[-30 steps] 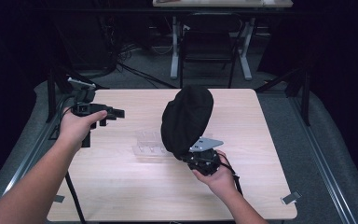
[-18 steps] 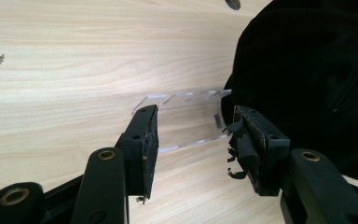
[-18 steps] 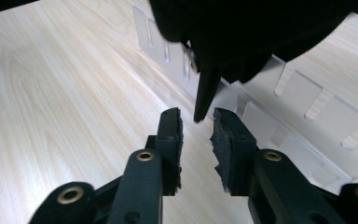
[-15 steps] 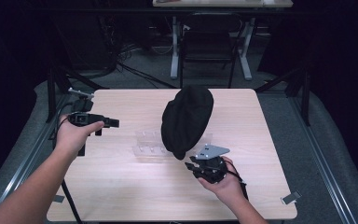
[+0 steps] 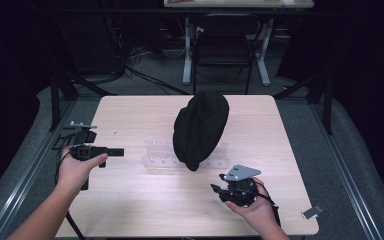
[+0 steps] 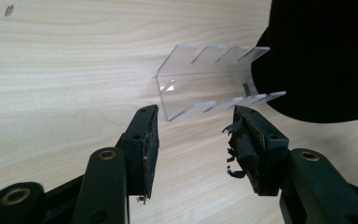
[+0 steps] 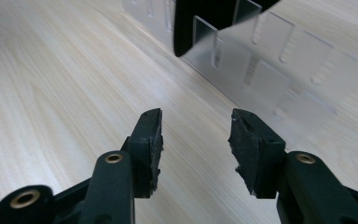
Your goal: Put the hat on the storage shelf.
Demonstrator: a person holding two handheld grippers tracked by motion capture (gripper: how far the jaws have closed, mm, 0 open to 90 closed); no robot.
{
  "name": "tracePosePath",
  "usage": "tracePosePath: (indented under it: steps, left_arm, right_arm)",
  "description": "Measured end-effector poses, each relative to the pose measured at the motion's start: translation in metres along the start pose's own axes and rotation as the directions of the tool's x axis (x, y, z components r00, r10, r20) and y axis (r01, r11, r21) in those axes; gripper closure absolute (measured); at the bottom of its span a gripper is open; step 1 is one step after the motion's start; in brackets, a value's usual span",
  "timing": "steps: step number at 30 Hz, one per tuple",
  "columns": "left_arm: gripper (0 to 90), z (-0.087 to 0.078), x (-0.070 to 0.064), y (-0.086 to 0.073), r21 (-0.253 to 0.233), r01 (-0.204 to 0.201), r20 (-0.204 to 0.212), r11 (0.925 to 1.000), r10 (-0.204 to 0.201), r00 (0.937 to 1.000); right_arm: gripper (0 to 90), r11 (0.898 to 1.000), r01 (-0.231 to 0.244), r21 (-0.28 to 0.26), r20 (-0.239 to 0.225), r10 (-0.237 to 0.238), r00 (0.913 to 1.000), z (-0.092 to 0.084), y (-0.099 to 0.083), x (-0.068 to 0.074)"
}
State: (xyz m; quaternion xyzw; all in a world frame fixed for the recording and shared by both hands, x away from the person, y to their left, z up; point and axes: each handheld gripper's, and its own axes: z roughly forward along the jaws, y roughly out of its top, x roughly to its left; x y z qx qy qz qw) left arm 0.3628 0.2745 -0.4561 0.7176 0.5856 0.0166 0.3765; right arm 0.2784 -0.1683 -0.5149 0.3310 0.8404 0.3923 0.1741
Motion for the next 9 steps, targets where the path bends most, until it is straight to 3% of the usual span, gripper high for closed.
tracePosePath:
  steps: [2, 3, 6, 9]
  left_arm:
    - [52.2, 0.002, 0.004, -0.01, -0.009, -0.01, -0.02, 0.9999, 0.01, 0.9997]
    - [52.2, 0.003, 0.006, -0.015, -0.011, -0.012, -0.025, 0.9999, 0.012, 0.9996]
    - [51.6, 0.006, 0.01, -0.031, -0.047, -0.01, -0.021, 0.9988, 0.009, 0.9997]
    - [50.0, 0.008, 0.017, -0.049, -0.094, 0.028, 0.039, 0.9951, -0.024, 0.9989]
  right_arm:
    - [52.7, 1.0, -0.006, -0.008, 0.031, 0.006, 0.9995, -0.002, -0.005, -0.003]
    - [52.6, 1.0, 0.012, -0.013, 0.073, -0.012, 0.9972, -0.002, -0.007, -0.003]
    - [51.1, 0.997, 0.081, -0.018, 0.176, -0.077, 0.9814, -0.005, -0.011, -0.003]
    - [50.2, 0.995, 0.075, -0.068, 0.181, -0.062, 0.9815, -0.013, -0.01, -0.007]
